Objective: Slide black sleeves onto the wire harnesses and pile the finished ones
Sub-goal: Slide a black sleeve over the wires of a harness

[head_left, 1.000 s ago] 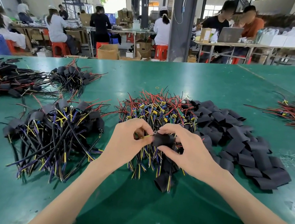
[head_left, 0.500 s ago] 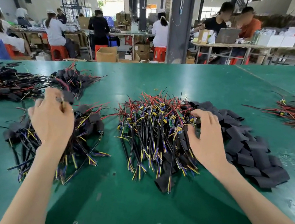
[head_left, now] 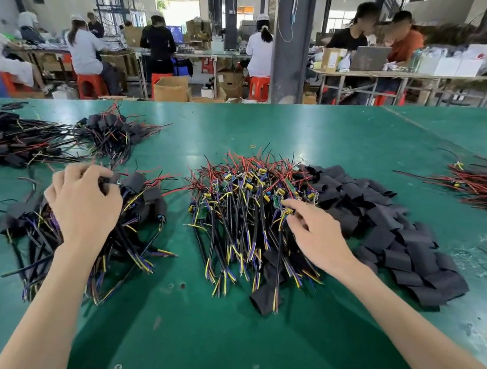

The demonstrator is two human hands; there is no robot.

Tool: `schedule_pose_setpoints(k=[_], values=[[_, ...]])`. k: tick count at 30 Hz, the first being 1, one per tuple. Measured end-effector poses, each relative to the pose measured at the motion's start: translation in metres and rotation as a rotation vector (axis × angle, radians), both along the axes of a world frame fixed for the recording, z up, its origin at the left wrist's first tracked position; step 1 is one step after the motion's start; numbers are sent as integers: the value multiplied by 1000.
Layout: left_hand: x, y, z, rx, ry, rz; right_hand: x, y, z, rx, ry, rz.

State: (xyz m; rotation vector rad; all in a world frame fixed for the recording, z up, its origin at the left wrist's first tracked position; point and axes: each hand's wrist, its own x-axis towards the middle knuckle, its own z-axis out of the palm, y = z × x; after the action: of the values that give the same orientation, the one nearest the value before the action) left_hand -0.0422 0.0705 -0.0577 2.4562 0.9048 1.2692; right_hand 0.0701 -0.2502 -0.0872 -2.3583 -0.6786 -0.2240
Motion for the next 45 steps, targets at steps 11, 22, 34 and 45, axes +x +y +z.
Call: schedule_pose_setpoints(k=[11, 22, 34, 45], values=[[12, -77, 12, 114, -339, -442, -6, -1, 25, 1047, 297, 77], [22, -134, -4, -1300, -164, -1063, -53, 23, 22, 895, 926, 660], [23, -113, 0, -1356, -109, -916, 4, -22, 25, 123, -110, -181], [20, -98, -2, -763, 156, -903, 45, -54, 2, -496, -22, -27]])
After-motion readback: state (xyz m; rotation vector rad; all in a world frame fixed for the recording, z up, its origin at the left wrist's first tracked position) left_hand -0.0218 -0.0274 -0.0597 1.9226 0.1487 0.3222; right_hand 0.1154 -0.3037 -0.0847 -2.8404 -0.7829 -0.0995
